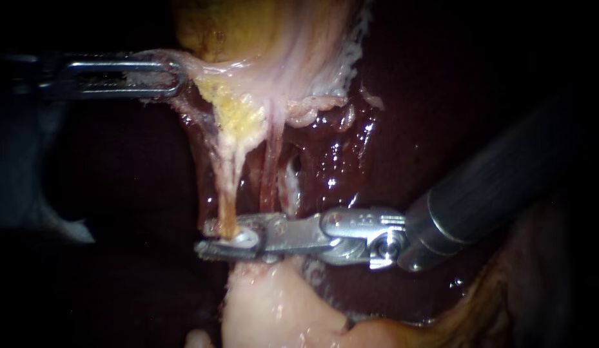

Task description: Clipping second clip left tube

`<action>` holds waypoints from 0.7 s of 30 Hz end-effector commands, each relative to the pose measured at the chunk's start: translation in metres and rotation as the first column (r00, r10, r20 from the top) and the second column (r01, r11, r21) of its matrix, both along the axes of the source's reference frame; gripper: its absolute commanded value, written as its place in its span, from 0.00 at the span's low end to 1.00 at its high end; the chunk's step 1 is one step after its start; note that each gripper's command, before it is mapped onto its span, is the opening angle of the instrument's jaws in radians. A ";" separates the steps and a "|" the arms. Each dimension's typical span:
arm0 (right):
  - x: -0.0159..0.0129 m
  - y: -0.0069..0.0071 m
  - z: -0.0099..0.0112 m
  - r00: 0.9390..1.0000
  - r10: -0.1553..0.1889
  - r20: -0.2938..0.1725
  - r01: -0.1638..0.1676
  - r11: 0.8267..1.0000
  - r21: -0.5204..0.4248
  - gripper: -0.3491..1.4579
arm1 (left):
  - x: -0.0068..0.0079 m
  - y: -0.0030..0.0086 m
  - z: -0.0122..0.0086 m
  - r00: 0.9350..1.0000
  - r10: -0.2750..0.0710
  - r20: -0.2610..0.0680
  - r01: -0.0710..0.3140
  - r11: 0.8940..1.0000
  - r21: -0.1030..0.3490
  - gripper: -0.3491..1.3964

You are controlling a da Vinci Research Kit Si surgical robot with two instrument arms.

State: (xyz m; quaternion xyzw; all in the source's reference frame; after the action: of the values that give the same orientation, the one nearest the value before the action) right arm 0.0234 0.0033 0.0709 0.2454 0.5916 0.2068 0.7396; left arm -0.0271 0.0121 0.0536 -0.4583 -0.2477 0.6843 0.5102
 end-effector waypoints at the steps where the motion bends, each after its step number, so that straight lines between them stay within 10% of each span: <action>1: 0.0000 0.0000 0.0000 1.000 0.000 0.000 0.000 1.000 0.000 0.18 | 0.0000 0.0000 0.0000 1.000 0.000 0.000 0.000 1.000 0.000 0.00; 10: 0.0009 0.0004 0.0000 1.000 0.013 -0.027 -0.013 1.000 0.000 0.47 | 0.0000 0.0000 0.0000 1.000 0.000 0.000 0.000 1.000 0.000 0.00; 21: -0.0011 0.0018 -0.0019 0.999 -0.004 -0.055 0.002 0.999 -0.038 0.47 | 0.0000 0.0000 0.0000 1.000 0.000 0.000 0.000 1.000 0.000 0.00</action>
State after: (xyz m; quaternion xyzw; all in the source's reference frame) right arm 0.0219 0.0054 0.0687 0.2393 0.6126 0.1848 0.7303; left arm -0.0271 0.0121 0.0536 -0.4582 -0.2476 0.6843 0.5104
